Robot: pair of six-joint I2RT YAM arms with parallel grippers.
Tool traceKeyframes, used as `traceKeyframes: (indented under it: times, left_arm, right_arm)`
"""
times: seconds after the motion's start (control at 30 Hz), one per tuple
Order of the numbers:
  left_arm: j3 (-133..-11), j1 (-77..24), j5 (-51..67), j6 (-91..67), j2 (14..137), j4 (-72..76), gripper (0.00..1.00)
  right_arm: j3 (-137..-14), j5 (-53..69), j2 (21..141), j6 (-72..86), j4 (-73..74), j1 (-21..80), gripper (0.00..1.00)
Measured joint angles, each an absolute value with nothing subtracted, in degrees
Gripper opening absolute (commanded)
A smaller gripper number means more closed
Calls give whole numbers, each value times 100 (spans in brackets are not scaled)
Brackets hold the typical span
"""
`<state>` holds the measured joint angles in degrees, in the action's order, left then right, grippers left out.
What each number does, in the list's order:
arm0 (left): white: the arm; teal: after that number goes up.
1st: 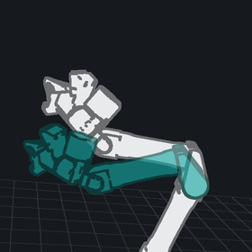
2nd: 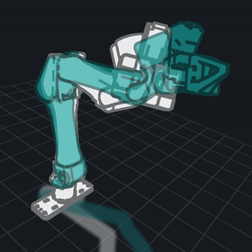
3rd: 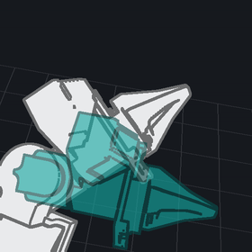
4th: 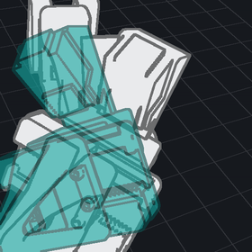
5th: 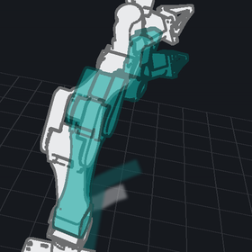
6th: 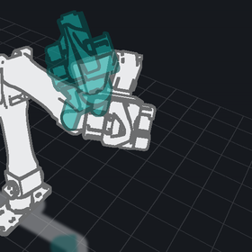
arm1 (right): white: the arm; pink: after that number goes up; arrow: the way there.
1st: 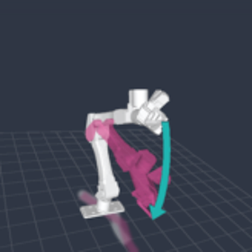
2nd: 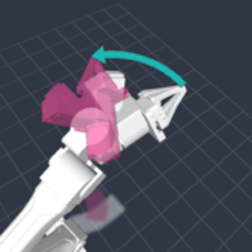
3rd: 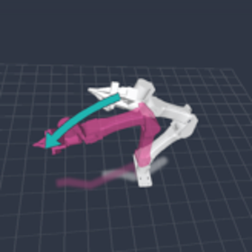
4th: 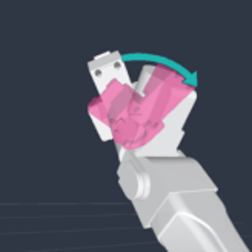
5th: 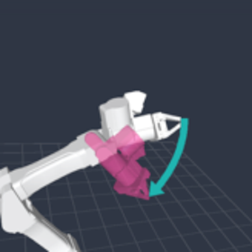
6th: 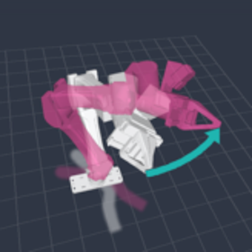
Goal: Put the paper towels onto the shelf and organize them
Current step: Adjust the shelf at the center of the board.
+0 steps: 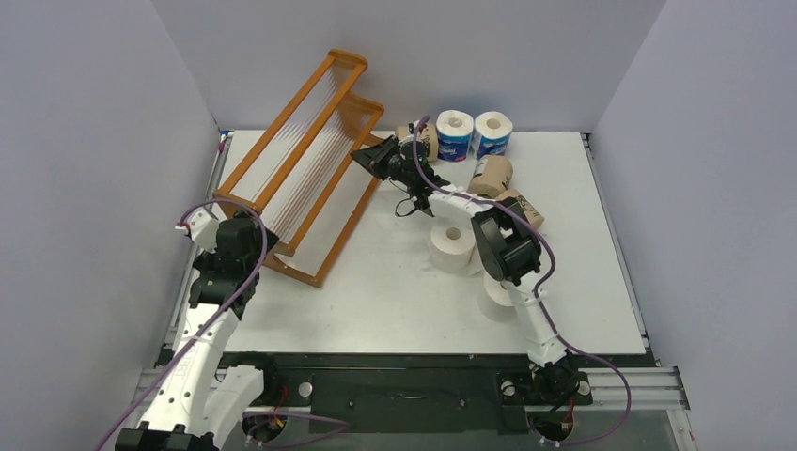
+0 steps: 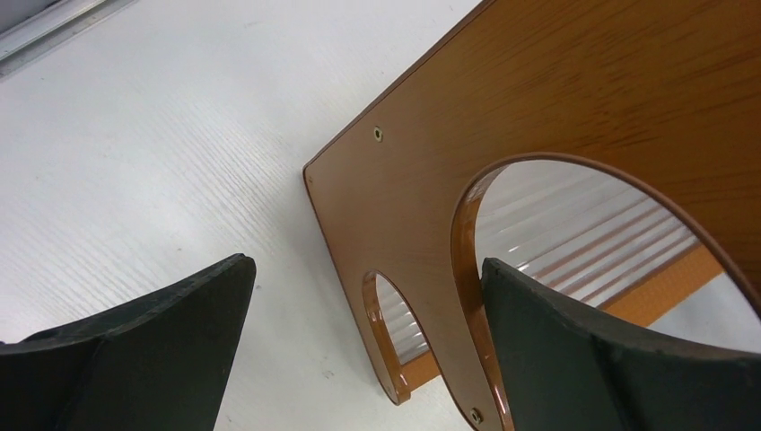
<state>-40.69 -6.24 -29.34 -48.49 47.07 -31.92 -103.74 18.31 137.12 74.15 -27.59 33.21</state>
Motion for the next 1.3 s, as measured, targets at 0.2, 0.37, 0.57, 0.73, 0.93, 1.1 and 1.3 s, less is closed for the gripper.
traceKeyframes:
  times: [0.2, 0.37, 0.57, 0.73, 0.93, 1.1, 1.3]
  left_arm:
    - [-4121, -233, -2995, -4851, 4755, -3199, 96]
    - [-4150, 215, -2991, -4842, 4777, -3225, 96]
    - [-4233, 705, -2812, -4928, 5022, -3120, 96]
    - [-4386, 886, -2670, -5113, 5459, -2836, 97]
    - [-4574, 967, -2602, -5245, 5986, -2469, 97]
    - [-4674, 1083, -2563, -5299, 6377, -2082, 97]
    - [-4884, 1299, -2458, -5290, 7052, -1601, 97]
  right_arm:
    - [-9821, 1732, 13415, 7483, -3035, 3417, 0]
    - [-9531, 1660, 13312, 7579, -3280, 3564, 0]
    - [-8952, 1378, 12993, 7620, -3551, 3728, 0]
    - [-8576, 1166, 12776, 7612, -3688, 3765, 0]
    - [-8427, 1028, 12652, 7557, -3677, 3765, 0]
    - [-8438, 985, 12652, 7524, -3660, 3795, 0]
    - [-8536, 1020, 12678, 7524, -3542, 3911, 0]
